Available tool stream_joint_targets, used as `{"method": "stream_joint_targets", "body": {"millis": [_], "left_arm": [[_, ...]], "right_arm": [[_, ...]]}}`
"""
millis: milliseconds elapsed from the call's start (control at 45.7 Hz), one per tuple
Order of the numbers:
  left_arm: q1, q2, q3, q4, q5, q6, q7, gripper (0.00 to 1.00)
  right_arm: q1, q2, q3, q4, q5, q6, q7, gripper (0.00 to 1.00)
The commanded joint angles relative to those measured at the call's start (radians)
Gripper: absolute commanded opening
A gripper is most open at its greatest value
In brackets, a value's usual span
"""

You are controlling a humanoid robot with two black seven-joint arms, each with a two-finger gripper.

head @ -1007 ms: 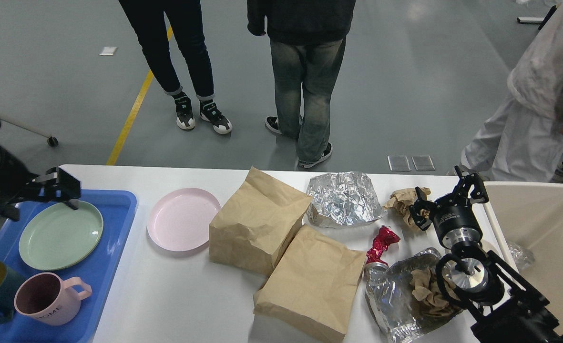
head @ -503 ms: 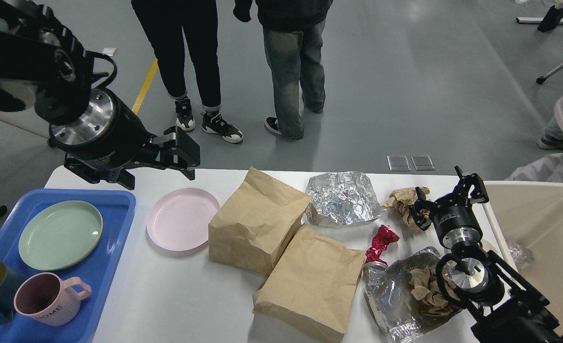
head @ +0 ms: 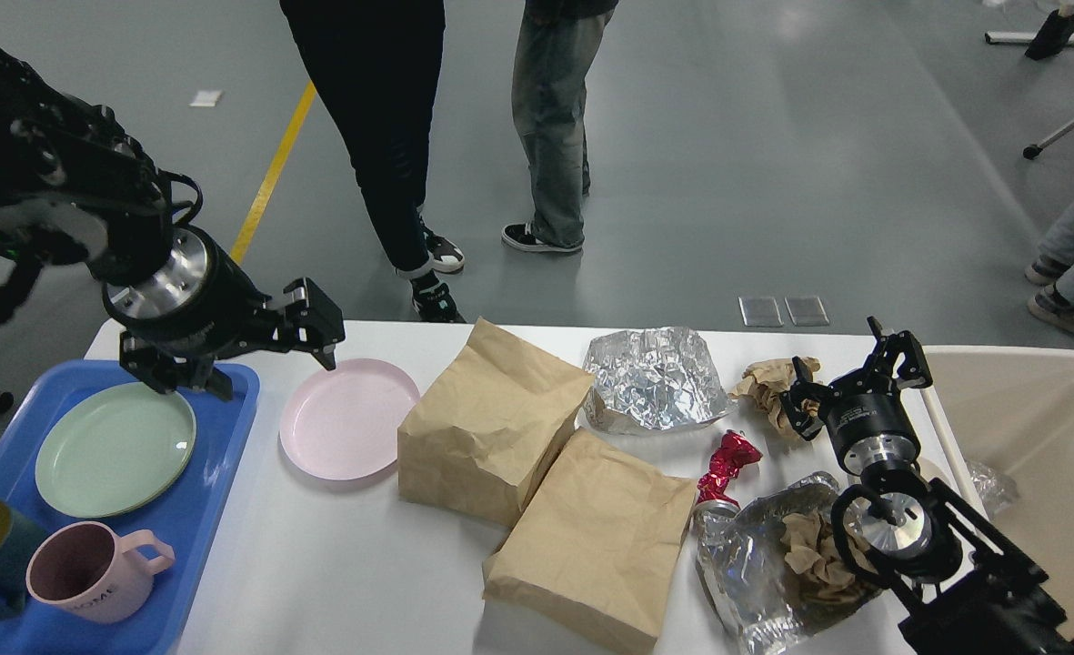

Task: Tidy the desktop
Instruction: 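Release the mug and raise the left gripper toward the pink plate, then grasp the rim of the pink plate with the left gripper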

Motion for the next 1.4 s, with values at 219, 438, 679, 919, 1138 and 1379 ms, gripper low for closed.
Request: {"method": "stream_joint_targets", "body": {"millis": [219, 438, 679, 919, 1138, 1379], "left_arm": [[0.447, 0.052, -0.171, 0.184, -0.269, 0.499, 0.156, 0.95], [0.709, 0.069, -0.383, 0.363, -0.262, 0.607, 0.195, 0.96], [0.921, 0.064, -0.445, 0.567, -0.261, 0.598, 0.186, 0.96], [0.978, 0.077, -0.538, 0.65, -0.261, 0.598, 0.183, 0.95], [1.018, 0.075, -0.573, 0.705, -0.261, 0.596, 0.181, 0.9], [1.024, 0.072, -0.592, 0.708, -0.261, 0.598, 0.18, 0.74]], "right_arm": [[0.0, 0.0, 0.0, 0.0, 0.0, 0.0, 0.0, 1.0], [0.0, 0.0, 0.0, 0.0, 0.0, 0.0, 0.0, 1.0], [0.0, 0.0, 0.0, 0.0, 0.0, 0.0, 0.0, 1.0], [0.0, 0.0, 0.0, -0.002, 0.0, 0.0, 0.0, 1.0], [0.0, 0.0, 0.0, -0.002, 0.0, 0.0, 0.0, 1.0], [0.0, 0.0, 0.0, -0.002, 0.0, 0.0, 0.0, 1.0]]}}
